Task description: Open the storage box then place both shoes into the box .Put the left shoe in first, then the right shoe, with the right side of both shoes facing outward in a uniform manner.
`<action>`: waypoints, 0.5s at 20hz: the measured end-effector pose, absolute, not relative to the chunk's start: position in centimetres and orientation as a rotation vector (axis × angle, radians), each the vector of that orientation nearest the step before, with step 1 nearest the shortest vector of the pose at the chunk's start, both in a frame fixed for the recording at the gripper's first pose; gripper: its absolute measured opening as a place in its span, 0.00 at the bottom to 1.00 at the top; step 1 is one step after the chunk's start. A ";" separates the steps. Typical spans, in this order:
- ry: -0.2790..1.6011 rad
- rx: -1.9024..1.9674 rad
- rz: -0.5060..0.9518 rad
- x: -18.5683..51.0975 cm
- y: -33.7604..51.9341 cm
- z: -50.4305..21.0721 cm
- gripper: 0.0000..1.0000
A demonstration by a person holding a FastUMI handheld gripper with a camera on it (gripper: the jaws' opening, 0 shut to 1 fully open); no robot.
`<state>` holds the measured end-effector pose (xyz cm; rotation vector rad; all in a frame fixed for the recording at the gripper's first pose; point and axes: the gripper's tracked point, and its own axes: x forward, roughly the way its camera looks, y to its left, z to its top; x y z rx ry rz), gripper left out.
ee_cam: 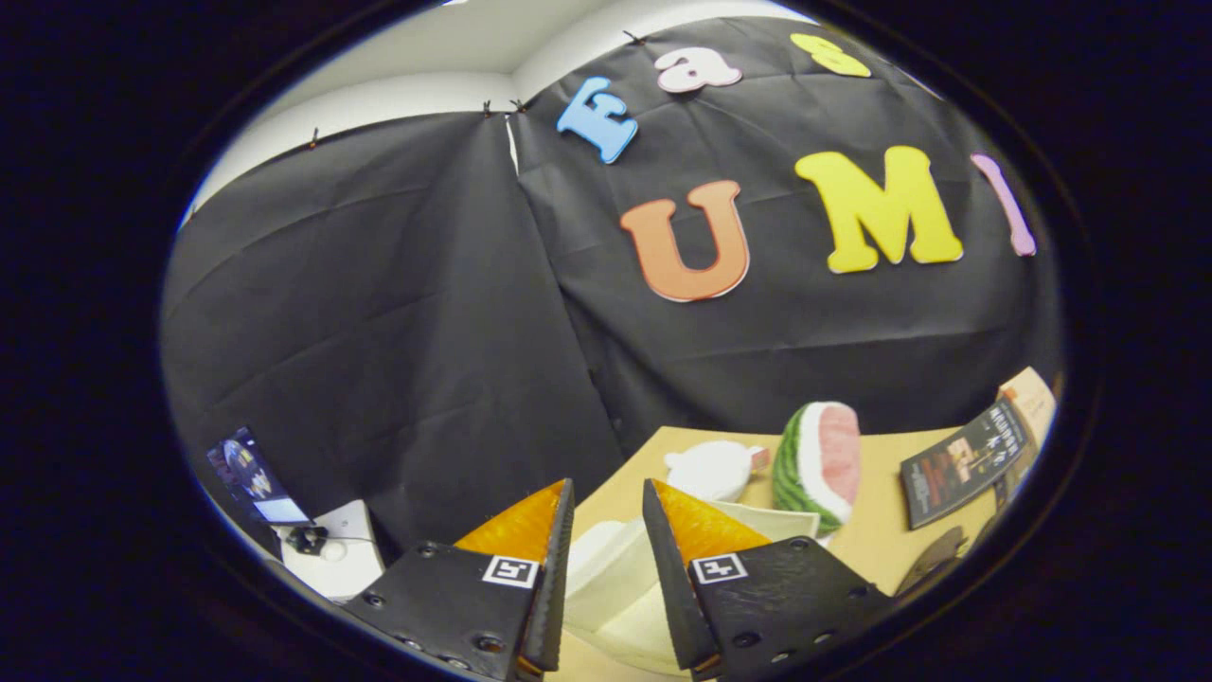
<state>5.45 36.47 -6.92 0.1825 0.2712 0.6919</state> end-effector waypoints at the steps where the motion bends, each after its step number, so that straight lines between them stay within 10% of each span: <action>1: 0.258 0.174 0.659 5.4 34.3 -7.0 0.44; 10: 0.287 0.139 0.335 4.5 14.6 -11.4 0.75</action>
